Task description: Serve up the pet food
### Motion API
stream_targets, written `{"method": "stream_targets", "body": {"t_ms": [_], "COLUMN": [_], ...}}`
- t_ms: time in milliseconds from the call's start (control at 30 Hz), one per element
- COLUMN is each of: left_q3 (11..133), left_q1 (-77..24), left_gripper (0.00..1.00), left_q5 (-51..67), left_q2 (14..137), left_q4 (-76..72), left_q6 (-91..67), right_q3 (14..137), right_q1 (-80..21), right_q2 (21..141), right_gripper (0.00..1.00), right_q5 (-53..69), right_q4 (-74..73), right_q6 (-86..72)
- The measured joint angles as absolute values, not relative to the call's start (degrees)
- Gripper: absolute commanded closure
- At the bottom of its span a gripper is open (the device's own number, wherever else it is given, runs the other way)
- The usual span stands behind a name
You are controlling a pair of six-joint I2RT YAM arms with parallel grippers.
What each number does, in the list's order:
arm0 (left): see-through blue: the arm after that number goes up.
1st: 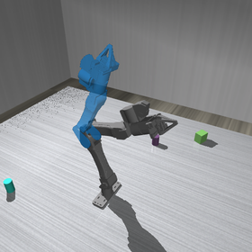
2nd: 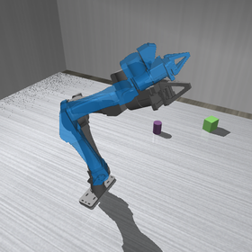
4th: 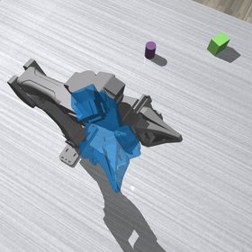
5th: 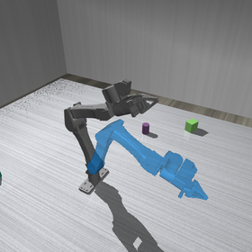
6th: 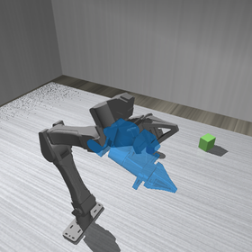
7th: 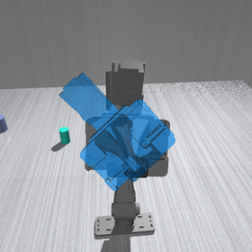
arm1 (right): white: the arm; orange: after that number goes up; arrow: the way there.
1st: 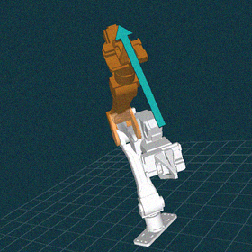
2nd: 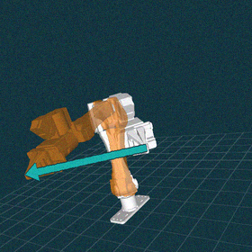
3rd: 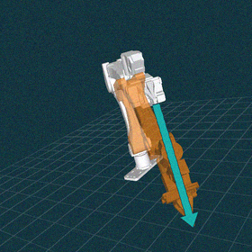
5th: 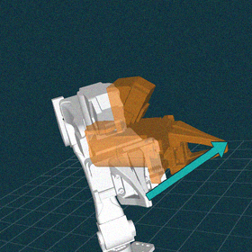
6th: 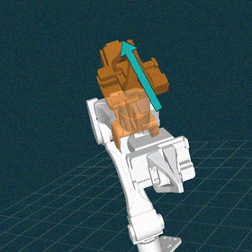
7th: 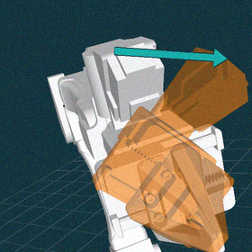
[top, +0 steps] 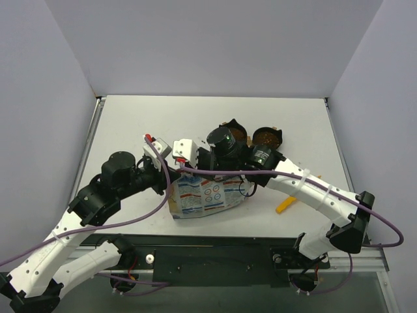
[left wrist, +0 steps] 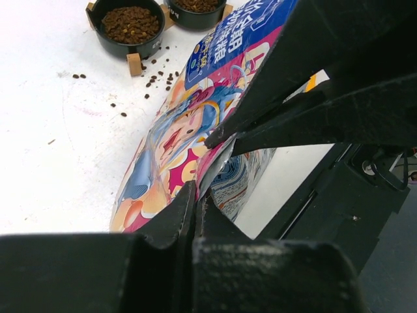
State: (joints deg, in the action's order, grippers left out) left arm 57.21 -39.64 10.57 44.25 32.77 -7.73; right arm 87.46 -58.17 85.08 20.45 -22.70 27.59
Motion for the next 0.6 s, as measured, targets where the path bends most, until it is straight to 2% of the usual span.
{"method": "stream_targets", "body": {"t_ms": [233, 367, 600], "left_q3": [55.7, 55.1, 55.0], "left_q1": [-40.5, -40.6, -40.6], "left_gripper": [1.0, 1.0, 1.0], "left_q5": [10.3, 9.4, 9.1], "left_q2": [43.7, 43.5, 43.3], "left_q4": [30.0, 29.0, 29.0], "left_q6": [-7.0, -6.5, -5.7], "right_q3": [77.1, 74.4, 72.9], "right_q1": [-54.6, -47.4, -40.8], "right_q2": [76.9, 71.6, 67.6], "right_gripper": [1.0, 1.0, 1.0], "right_q5": [20.9, 23.3, 23.9], "right_q4": [-16.3, -20.2, -24.3], "right_q6": [29.5, 32.6, 37.6]}}
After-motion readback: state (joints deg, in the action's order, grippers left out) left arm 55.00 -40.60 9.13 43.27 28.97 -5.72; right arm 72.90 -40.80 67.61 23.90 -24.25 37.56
